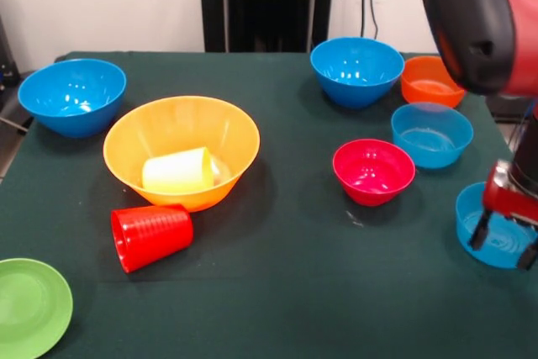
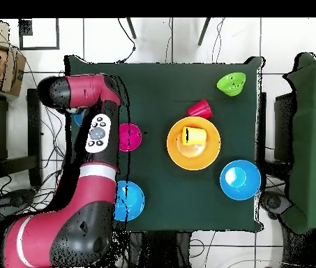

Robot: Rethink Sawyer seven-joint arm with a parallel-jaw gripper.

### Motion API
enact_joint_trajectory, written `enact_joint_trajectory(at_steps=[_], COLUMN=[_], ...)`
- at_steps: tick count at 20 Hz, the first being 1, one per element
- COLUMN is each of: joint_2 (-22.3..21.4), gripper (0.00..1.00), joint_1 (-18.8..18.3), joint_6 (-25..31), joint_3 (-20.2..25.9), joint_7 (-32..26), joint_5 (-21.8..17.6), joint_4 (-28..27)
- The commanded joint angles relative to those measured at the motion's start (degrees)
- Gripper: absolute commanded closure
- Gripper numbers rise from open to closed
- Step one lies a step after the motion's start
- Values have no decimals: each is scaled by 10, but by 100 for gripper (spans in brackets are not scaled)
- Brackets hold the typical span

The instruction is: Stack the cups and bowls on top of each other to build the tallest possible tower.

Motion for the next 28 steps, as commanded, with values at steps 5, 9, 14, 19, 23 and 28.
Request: enact_joint_trajectory(at_steps=[5, 9, 14, 19, 23, 28], joint_2=[-131, -143, -135, -124, -122, -117], gripper=[0, 0, 0, 0, 0, 0], joint_1=[-30, -37, -36, -28, -26, -23], joint_6=[-86, -89, -71, -65, -76, -100], joint_3=[103, 111, 109, 105, 113, 118], joint_7=[-68, -70, -62, -58, -62, -61], joint_5=[-33, -40, -48, -62, -66, -71], joint_4=[218, 230, 210, 206, 230, 246])
